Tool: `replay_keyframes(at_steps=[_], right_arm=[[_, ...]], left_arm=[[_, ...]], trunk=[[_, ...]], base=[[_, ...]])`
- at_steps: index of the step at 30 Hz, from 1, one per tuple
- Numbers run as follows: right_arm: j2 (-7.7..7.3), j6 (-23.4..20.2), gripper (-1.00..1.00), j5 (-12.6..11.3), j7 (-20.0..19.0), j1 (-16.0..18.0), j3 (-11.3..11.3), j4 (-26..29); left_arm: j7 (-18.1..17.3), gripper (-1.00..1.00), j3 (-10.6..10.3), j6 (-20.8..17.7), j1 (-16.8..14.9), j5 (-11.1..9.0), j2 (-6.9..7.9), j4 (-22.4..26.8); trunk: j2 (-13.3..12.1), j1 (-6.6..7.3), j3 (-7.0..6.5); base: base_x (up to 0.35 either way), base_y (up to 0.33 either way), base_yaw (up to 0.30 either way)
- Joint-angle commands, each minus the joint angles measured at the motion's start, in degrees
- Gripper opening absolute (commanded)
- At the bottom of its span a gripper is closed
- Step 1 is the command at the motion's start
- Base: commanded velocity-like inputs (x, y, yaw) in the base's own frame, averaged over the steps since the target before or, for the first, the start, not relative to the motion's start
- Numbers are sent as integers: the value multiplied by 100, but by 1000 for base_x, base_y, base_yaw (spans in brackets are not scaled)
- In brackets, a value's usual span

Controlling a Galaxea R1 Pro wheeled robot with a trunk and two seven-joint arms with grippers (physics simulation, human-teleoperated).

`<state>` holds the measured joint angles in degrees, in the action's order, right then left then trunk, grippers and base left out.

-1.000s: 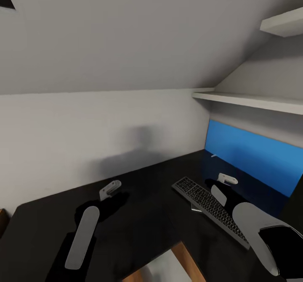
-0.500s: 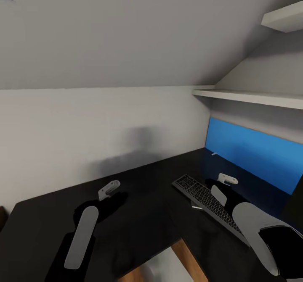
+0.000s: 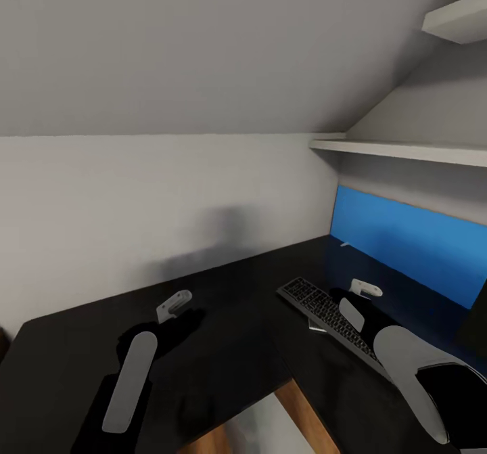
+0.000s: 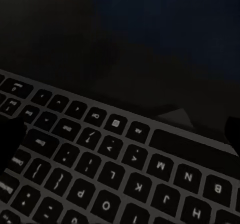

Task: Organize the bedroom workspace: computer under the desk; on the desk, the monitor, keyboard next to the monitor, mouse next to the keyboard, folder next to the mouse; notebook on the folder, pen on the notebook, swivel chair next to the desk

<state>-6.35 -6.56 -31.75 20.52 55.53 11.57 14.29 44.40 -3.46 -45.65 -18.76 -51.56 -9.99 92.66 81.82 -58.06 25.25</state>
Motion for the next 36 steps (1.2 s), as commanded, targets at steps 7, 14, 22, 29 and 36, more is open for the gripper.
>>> replay_keyframes(at_steps=[7,14,22,29,36], right_arm=[[-4,75,100,35,0,-5,72,33],[-456,-339,100,22,35,58,57,61],[-453,-218,100,-24,-75,56,76,8],[-356,-89,100,-12,-124,47,73,4],[-327,-81,100,-32,-100,46,85,48]], left_arm=[[55,100,-4,-10,-5,-56,-1,6],[59,100,-5,-6,-5,-55,48,6],[60,100,37,11,-5,-56,52,-23],[65,100,142,12,-5,-50,50,-24],[52,100,290,11,-5,-60,42,-20]], trunk=[[5,-1,7],[5,-1,7],[5,-1,7],[5,-1,7],[5,-1,7]], base=[[0,0,0],[0,0,0],[84,-55,0],[58,-23,0],[71,-41,0]])
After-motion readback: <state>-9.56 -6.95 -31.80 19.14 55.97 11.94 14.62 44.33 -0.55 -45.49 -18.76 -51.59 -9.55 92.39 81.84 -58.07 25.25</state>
